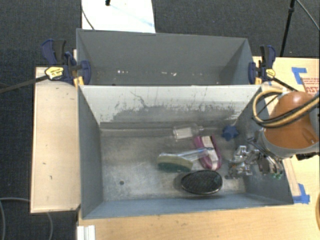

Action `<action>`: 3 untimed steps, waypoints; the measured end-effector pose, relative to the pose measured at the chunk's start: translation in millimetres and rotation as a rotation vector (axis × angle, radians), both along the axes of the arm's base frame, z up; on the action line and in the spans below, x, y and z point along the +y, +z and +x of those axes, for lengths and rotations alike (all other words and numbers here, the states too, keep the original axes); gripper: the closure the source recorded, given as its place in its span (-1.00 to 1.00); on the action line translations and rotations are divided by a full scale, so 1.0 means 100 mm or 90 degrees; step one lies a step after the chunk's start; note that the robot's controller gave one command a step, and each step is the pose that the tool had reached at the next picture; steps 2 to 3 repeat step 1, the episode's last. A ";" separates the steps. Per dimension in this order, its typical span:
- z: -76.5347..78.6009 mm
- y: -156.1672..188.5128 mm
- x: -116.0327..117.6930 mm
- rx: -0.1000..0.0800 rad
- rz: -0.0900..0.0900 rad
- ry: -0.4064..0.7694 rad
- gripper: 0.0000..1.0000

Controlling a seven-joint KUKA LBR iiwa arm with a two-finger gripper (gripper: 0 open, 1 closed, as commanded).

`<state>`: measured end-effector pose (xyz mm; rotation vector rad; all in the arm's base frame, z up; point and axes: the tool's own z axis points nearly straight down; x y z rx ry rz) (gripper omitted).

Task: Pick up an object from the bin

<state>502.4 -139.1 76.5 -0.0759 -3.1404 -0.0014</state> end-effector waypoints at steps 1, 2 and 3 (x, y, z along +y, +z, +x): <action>0.04 1.91 0.14 -0.008 -0.002 0.008 1.00; 0.04 1.91 0.14 -0.008 -0.002 0.008 1.00; 0.04 1.91 0.14 -0.008 -0.002 0.008 1.00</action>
Offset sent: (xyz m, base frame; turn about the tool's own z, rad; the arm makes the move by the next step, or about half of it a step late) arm 0.0019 0.0143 0.1857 -0.0024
